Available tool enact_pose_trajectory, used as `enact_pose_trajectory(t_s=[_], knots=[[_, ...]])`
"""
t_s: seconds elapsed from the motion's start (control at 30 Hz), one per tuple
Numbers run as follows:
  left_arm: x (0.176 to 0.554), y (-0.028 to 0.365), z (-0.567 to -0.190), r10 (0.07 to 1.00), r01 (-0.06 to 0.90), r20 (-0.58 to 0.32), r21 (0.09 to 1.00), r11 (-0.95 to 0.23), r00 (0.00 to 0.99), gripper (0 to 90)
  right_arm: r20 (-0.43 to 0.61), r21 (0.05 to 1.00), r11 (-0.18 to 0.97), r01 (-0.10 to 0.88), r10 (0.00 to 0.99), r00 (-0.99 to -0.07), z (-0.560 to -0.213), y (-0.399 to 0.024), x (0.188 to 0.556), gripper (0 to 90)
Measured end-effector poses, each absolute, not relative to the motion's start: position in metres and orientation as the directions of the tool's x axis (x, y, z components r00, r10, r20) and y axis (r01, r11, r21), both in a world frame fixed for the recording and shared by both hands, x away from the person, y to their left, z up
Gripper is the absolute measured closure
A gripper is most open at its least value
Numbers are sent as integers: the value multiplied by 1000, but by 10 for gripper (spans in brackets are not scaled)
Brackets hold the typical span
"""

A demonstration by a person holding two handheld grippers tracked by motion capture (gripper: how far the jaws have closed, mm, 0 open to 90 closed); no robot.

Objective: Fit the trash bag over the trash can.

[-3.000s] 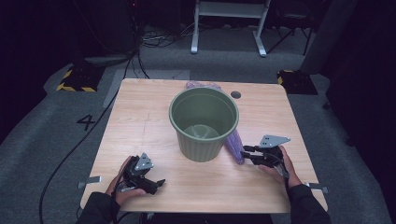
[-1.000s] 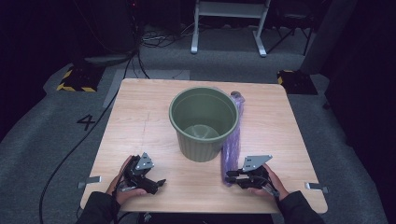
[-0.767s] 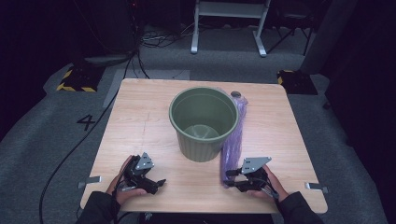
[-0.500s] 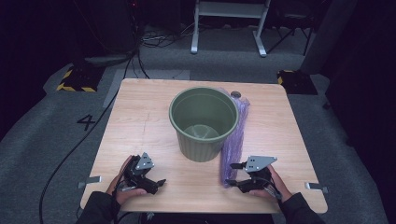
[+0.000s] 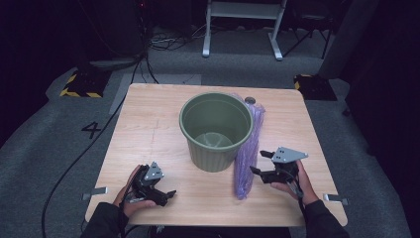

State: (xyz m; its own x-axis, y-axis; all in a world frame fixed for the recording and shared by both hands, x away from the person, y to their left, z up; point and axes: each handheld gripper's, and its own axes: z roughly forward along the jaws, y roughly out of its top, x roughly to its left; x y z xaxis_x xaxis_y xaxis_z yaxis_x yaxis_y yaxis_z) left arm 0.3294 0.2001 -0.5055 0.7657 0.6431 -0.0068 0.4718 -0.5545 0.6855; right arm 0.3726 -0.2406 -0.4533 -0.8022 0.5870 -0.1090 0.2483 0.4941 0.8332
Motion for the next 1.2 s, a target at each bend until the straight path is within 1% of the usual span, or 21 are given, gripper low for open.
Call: enact_pose_trajectory(t_s=[0.03, 0.1, 0.17, 0.23, 0.47, 0.63, 0.83, 0.93, 1.2], knots=[[329, 200, -506, 645, 473, -7, 686, -553, 764, 4, -119, 826, 500, 259, 605, -787, -457, -244, 383, 286], [330, 200, -505, 645, 473, -6, 686, -554, 764, 3, -61, 819, 476, 319, 626, -777, -464, -249, 400, 265], [330, 200, -506, 645, 473, -5, 686, -554, 764, 3, -36, 811, 462, 359, 652, -757, -469, -252, 413, 257], [329, 200, -506, 646, 473, -6, 686, -553, 764, 3, -41, 805, 461, 373, 671, -740, -471, -254, 422, 254], [329, 200, -506, 646, 474, -7, 686, -552, 763, 3, -4, 804, 435, 407, 687, -727, -472, -247, 445, 223], [330, 200, -506, 646, 473, -6, 686, -553, 764, 3, -13, 790, 446, 422, 699, -715, -478, -238, 455, 211], [330, 199, -506, 646, 473, -6, 687, -551, 763, 3, 20, 782, 433, 448, 701, -713, -488, -231, 462, 207], [330, 199, -506, 646, 474, -8, 686, -552, 763, 3, 20, 769, 442, 462, 705, -709, -493, -226, 465, 197], [330, 199, -505, 644, 472, -6, 685, -555, 765, 3, 22, 744, 464, 481, 702, -711, -503, -216, 466, 208]])
